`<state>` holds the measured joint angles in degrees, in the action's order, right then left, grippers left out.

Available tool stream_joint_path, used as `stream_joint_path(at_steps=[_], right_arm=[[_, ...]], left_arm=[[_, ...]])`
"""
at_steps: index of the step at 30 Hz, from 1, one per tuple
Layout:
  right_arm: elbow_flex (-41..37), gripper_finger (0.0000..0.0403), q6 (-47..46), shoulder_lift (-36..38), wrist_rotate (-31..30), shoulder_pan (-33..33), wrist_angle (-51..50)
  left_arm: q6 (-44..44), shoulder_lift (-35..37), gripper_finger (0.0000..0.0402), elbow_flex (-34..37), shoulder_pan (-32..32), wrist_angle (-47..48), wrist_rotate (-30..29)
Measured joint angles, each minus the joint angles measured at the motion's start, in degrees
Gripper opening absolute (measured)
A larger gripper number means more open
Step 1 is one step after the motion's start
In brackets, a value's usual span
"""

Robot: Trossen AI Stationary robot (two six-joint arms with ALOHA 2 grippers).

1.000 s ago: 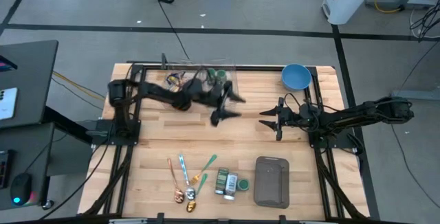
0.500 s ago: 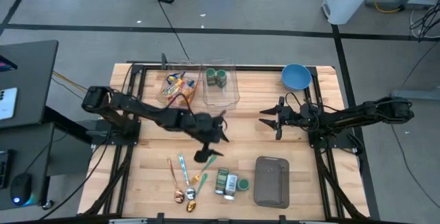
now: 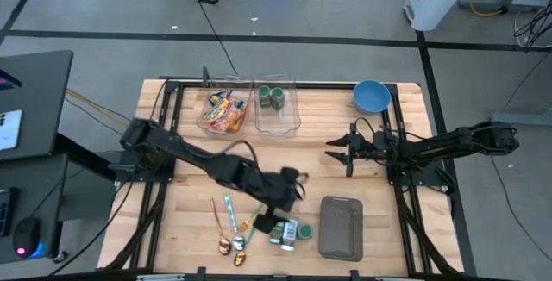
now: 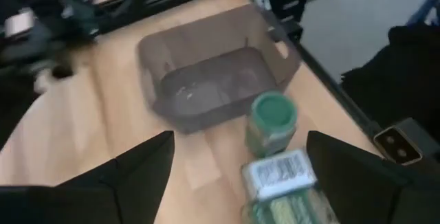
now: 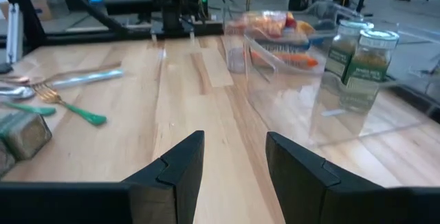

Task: Pick & Place Food Item
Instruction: Put the right green spice bottle into the right transparent bin

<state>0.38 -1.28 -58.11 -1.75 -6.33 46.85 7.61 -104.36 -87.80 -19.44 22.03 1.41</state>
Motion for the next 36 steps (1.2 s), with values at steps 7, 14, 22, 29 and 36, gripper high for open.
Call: stream_joint_path(at_steps=[7, 14, 22, 29, 36], right_arm=[[0.0, 0.0167, -0.3, 0.0, -0.2, 0.0, -1.9], [0.0, 0.0167, -0.5, 0.0, -0.2, 0.0, -2.9], [0.0, 0.0167, -0.5, 0.0, -0.2, 0.0, -3.5], [0.0, 0.0167, -0.5, 0.0, -0.2, 0.0, -3.4], [0.0, 0.0167, -0.5, 0.0, -0.2, 0.0, -3.5]], left_arm=[[3.0, -13.3, 0.0365, -16.0, -2.0, 13.3, -0.1], [5.0, -22.6, 0.0365, -30.2, -2.1, 23.8, 0.7], [4.6, -26.4, 0.0365, -35.1, -2.3, 26.4, 4.7], [5.2, -27.7, 0.0365, -35.1, -2.4, 24.3, 5.0], [5.7, -29.4, 0.0365, -35.1, -2.2, 23.6, 5.5]])
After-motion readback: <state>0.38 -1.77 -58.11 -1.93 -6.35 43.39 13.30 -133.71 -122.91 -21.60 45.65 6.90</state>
